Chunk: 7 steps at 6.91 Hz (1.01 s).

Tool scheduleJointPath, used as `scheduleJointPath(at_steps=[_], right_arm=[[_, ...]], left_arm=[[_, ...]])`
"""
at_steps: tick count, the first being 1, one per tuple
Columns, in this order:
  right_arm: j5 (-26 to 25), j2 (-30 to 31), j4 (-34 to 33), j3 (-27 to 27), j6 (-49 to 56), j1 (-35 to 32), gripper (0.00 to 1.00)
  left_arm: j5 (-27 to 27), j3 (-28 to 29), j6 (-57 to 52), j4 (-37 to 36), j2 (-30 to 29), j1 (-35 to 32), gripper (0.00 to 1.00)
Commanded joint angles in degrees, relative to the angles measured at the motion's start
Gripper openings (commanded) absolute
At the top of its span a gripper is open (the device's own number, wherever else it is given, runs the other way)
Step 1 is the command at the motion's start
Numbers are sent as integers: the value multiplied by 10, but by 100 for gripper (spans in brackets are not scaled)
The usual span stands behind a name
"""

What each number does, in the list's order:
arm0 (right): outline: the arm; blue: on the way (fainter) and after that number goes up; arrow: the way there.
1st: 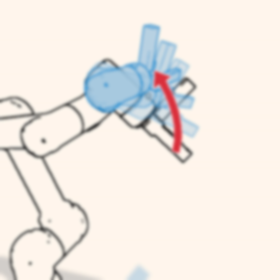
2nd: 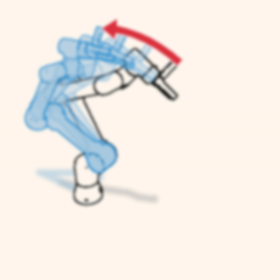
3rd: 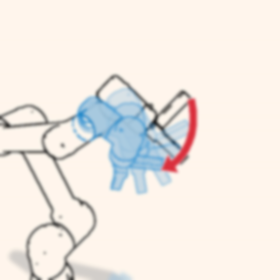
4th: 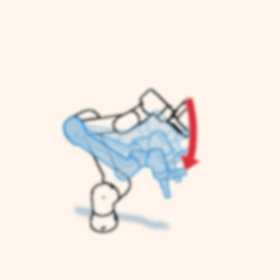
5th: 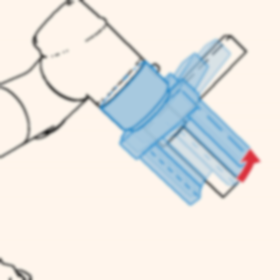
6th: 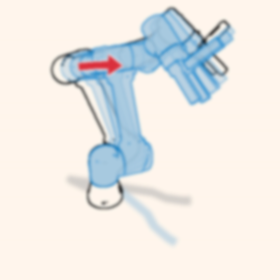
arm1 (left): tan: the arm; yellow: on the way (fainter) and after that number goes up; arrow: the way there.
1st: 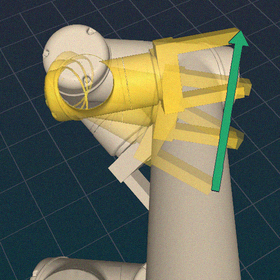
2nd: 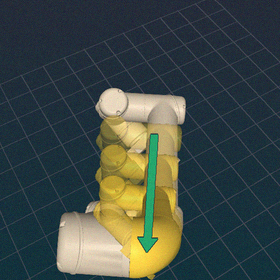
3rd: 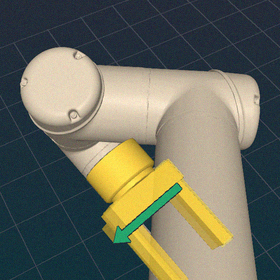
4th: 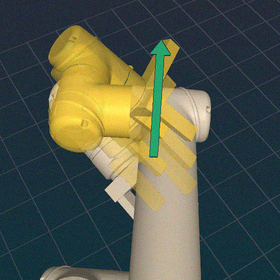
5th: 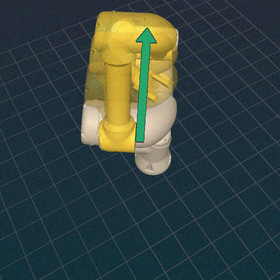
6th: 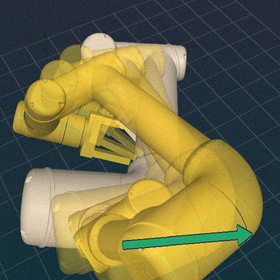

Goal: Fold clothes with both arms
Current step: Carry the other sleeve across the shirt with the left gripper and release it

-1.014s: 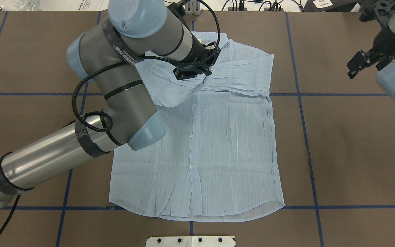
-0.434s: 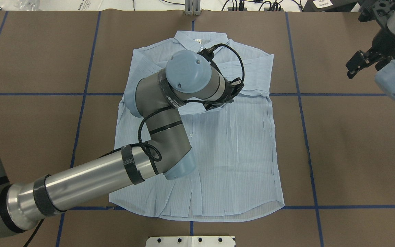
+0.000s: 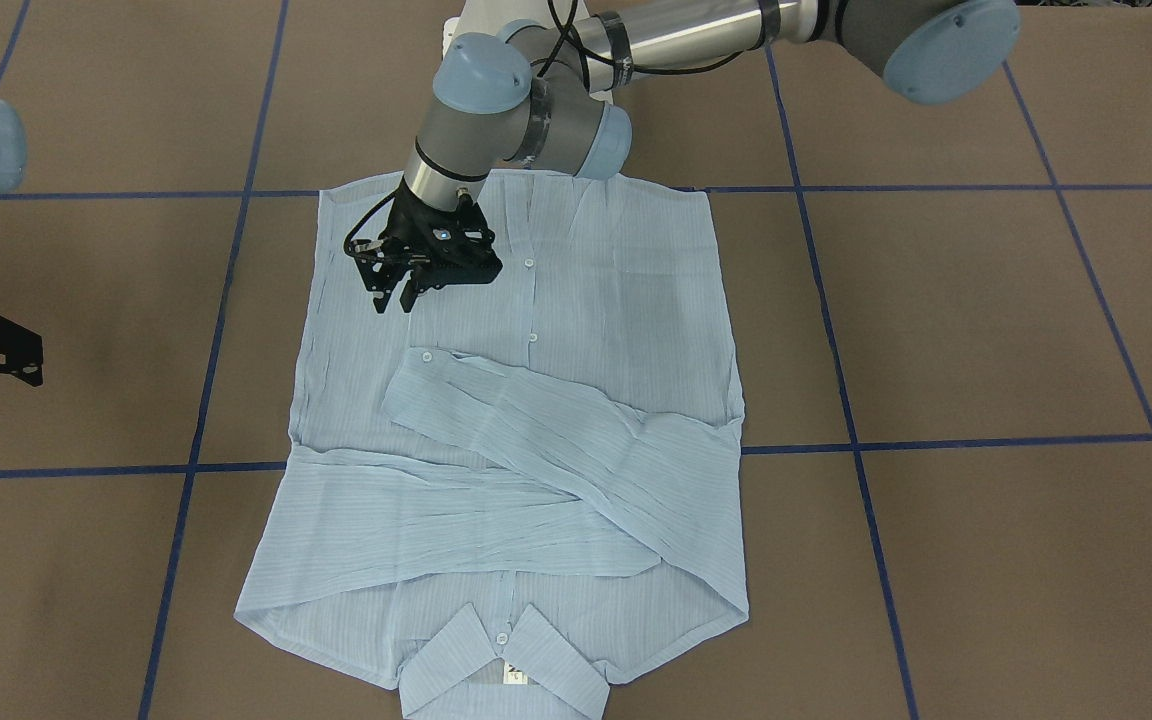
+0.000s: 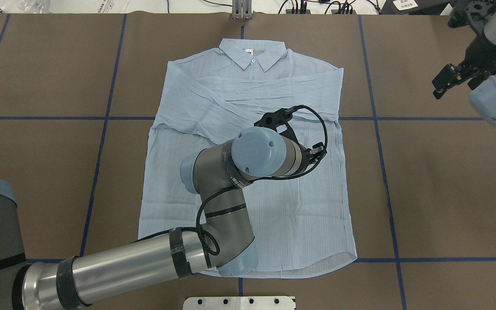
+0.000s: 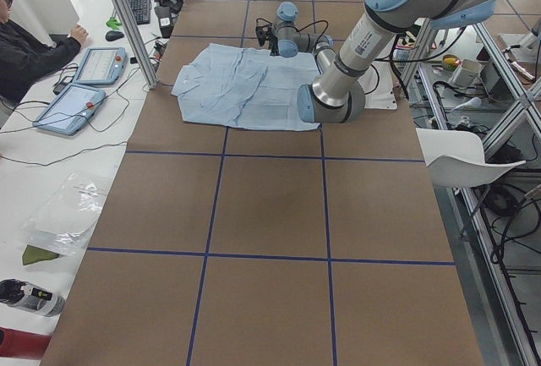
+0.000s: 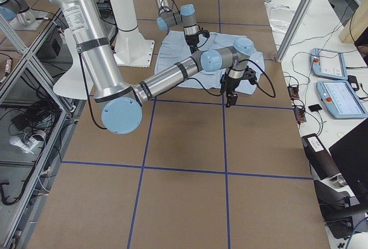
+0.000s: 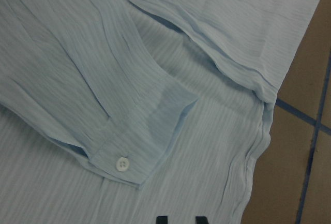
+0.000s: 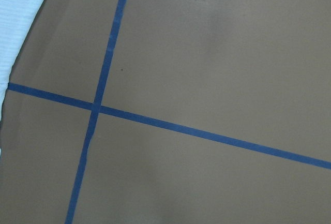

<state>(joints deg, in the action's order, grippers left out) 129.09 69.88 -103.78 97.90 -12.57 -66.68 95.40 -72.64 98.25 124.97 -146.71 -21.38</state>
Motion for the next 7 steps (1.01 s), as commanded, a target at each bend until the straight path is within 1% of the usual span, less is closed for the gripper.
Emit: scheduleJointPath(at_steps=[1,2,3,4,5,6,7], right_arm=[[36,4,25,-3,-3,3,100],[39,8,47,4,-34,7,100],[37,7,73,6,-78,26,100],[34,9,119,7,-132,48,100],[11,10,171,11,-214,87,100],[-32,12,213,21,-297,140,100],[-44,16,225,46,-373,179,100]], left_arm=[[-10,-19,-12,28,26,5,100],[-3,-70,-24,14,61,1,100],[-3,-155,-59,-48,104,-2,100],[-2,-237,-94,-122,137,-11,100],[21,-305,-130,-179,170,-32,100],[51,-342,-145,-201,199,-62,100],[59,-360,-171,-206,228,-76,100]])
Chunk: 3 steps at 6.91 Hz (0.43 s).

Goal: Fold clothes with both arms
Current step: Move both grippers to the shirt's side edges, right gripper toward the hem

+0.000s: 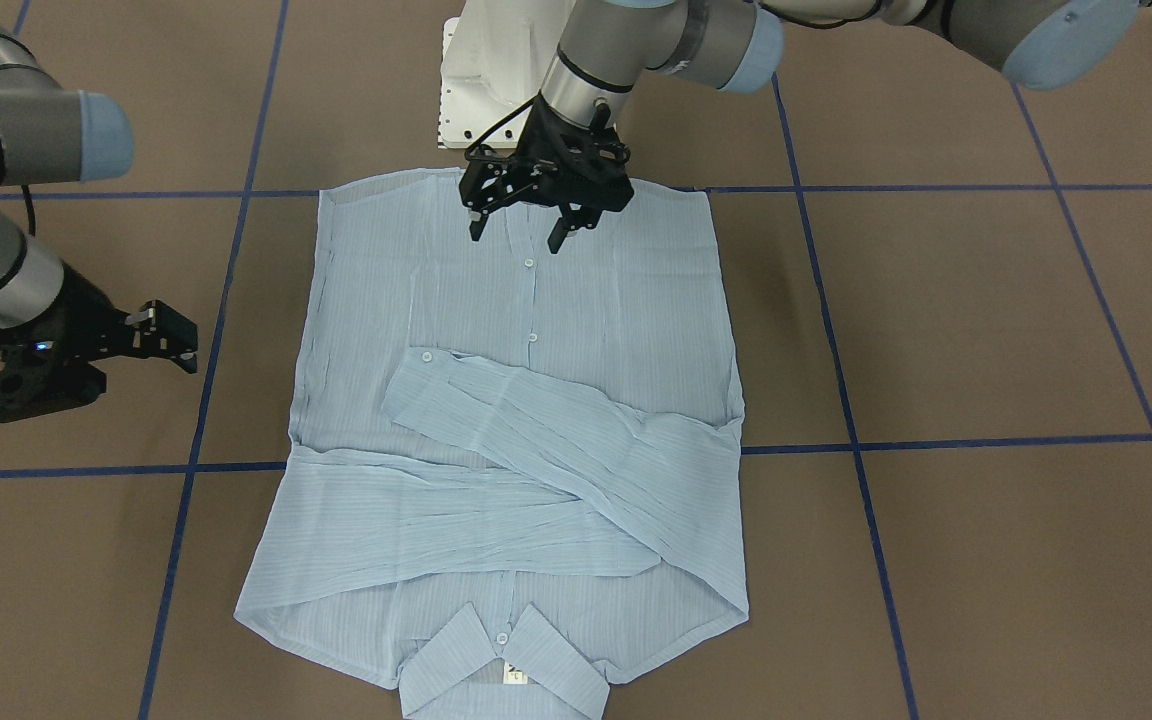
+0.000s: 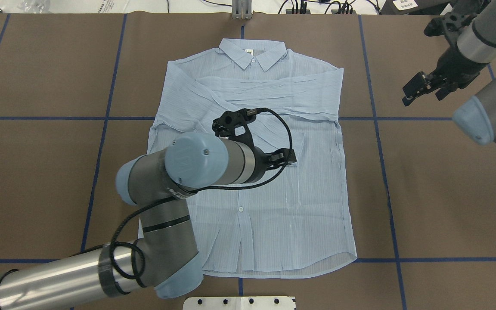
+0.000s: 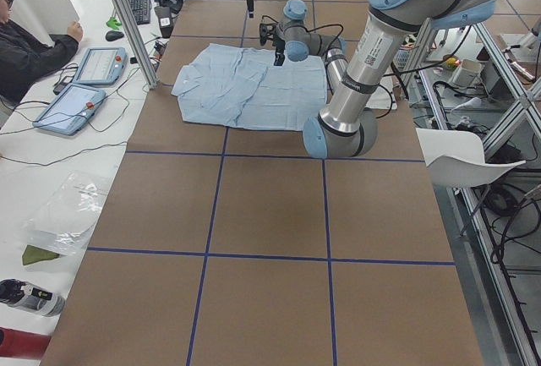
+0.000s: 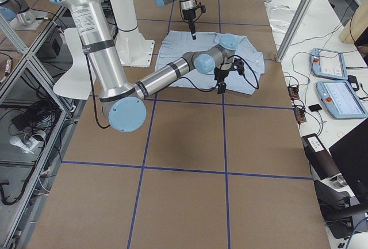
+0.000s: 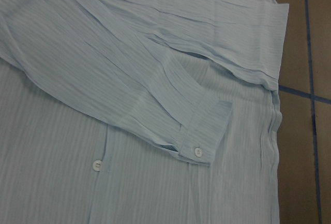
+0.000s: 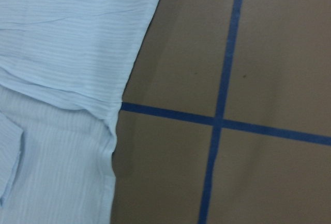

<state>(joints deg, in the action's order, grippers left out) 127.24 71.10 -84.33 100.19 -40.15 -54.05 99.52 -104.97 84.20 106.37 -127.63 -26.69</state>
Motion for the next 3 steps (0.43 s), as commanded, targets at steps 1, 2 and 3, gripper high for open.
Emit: scheduleJointPath(at_steps=[1,2,3], right_arm=[[-44,17,30,67,-161,99,100],[-61,51,30,113,-198,150,100],[-106,80,30,148,-232,203,100]], left_arm=[[18,-57,-44,-20,67,-31,100],[18,-79,-47,-21,85,-33,100],[18,-88,-47,-29,93,-33,100]])
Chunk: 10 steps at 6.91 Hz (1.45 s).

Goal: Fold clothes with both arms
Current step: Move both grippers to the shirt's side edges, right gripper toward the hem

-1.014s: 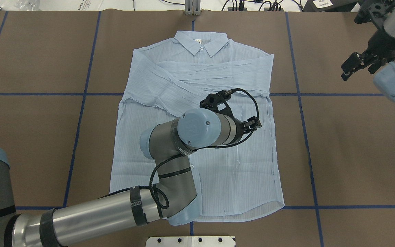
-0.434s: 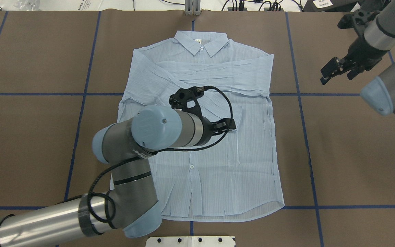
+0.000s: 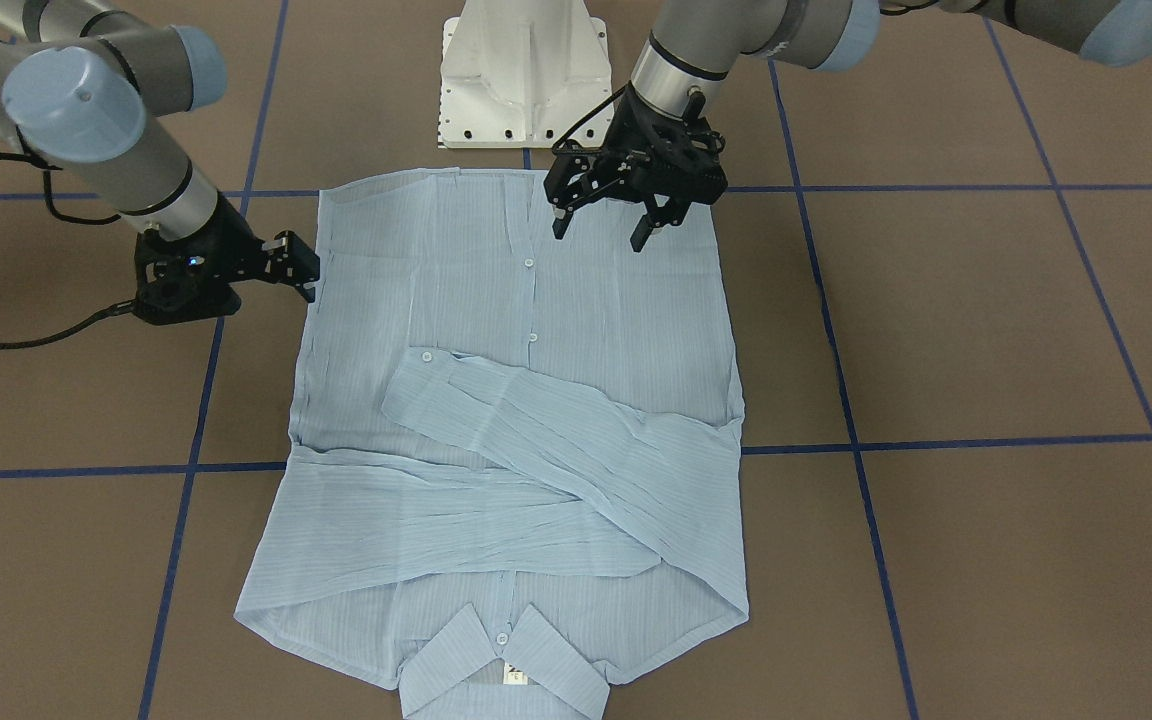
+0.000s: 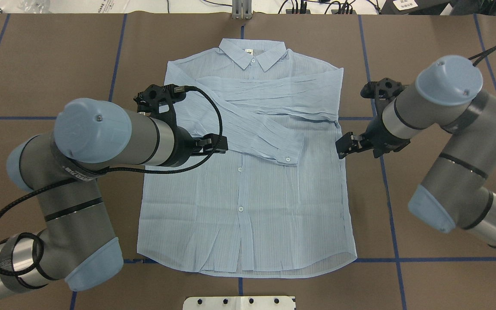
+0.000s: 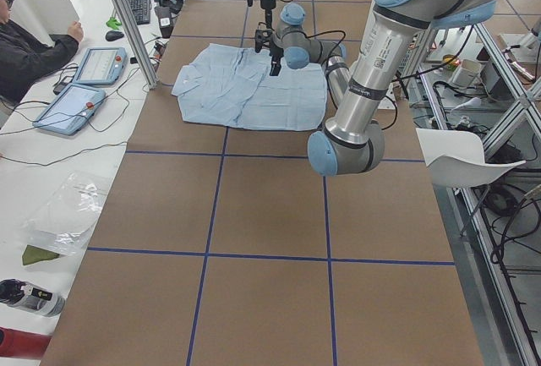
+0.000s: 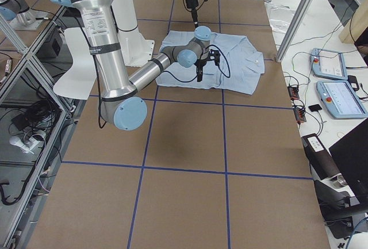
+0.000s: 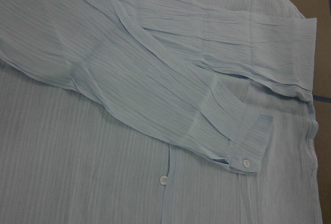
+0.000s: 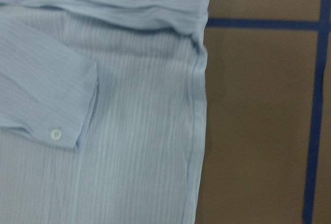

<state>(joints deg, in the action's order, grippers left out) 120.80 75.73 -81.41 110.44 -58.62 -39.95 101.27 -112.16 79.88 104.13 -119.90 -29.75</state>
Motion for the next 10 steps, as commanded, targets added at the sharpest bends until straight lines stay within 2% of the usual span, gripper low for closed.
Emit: scheduleJointPath(at_steps=[1,2,3,5,6,7,8,10], right_arm=[[-95,53,1,50,-87,124,100],[-111,63,1,49,-113,167,100],[-125,64,1,41,-119,183,100],[-117,64,0,27,-120,185,99],[-113,64,0,25,-120,185,93],[-99,64,0,24,-120,184,73],[-95,64,0,24,-120,184,59],[-82,64,0,26,-120,184,57]], left_arm=[[1,-23,-3,-13,18,-2,100],[1,-24,-3,-13,19,0,100],[1,-24,-2,-12,18,1,100],[0,-24,-2,-12,18,1,100],[0,-24,-2,-12,18,1,100],[0,-24,-2,-12,18,0,100],[-1,-24,-2,-12,18,0,100],[-1,-24,-2,-12,18,0,100]])
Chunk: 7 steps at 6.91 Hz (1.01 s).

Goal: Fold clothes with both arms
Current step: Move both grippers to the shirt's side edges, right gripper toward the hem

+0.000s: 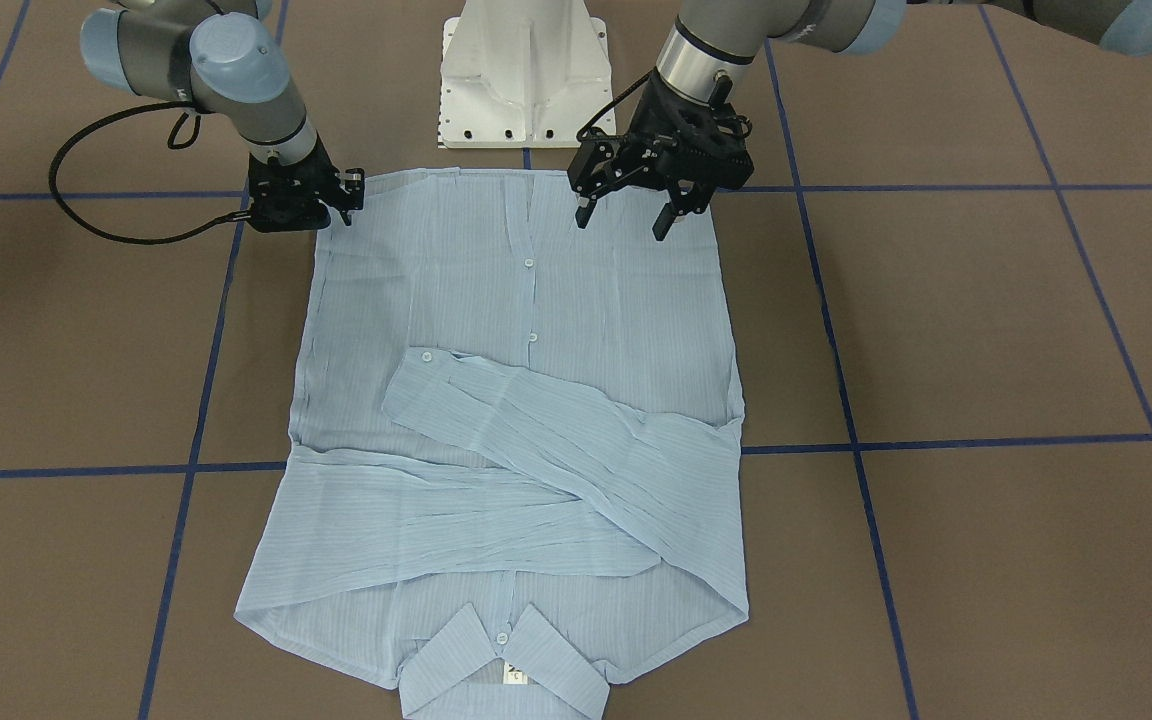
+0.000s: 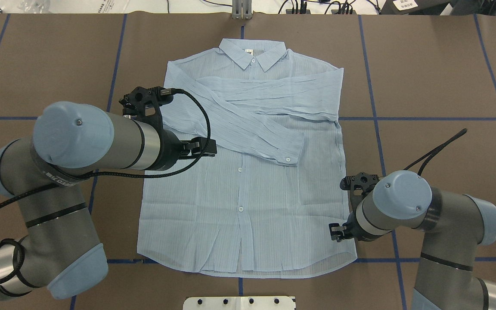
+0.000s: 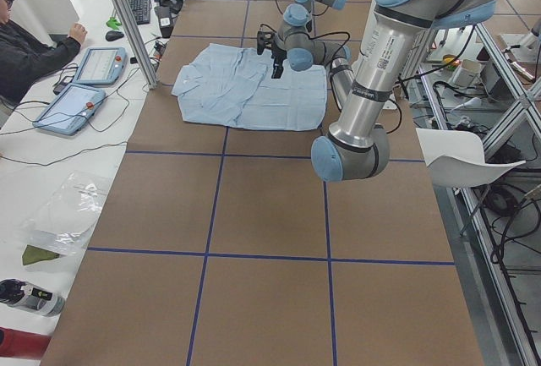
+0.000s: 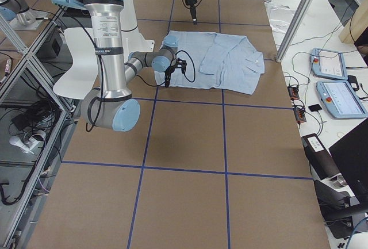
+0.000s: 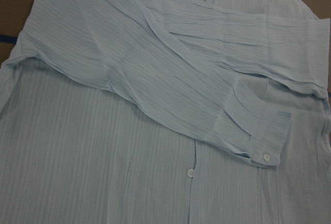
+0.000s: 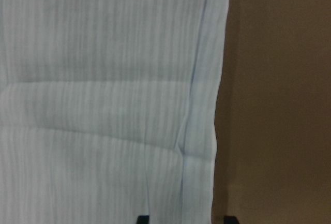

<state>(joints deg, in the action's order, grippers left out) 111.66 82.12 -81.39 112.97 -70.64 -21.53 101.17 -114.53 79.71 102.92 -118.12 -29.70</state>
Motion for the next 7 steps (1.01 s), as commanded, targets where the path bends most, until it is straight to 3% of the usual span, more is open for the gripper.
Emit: scheduleJointPath(at_steps=[1,4,7], right_arm=[[14,1,0,1,0,0,57],[19,5,-4,-1,0,1,57],[26,7,-6,-1,0,5,50]], left_arm=[[0,0,0,0,0,0,100],[-1,-1,0,0,0,0,100],[-1,-1,0,0,1,-1,100]])
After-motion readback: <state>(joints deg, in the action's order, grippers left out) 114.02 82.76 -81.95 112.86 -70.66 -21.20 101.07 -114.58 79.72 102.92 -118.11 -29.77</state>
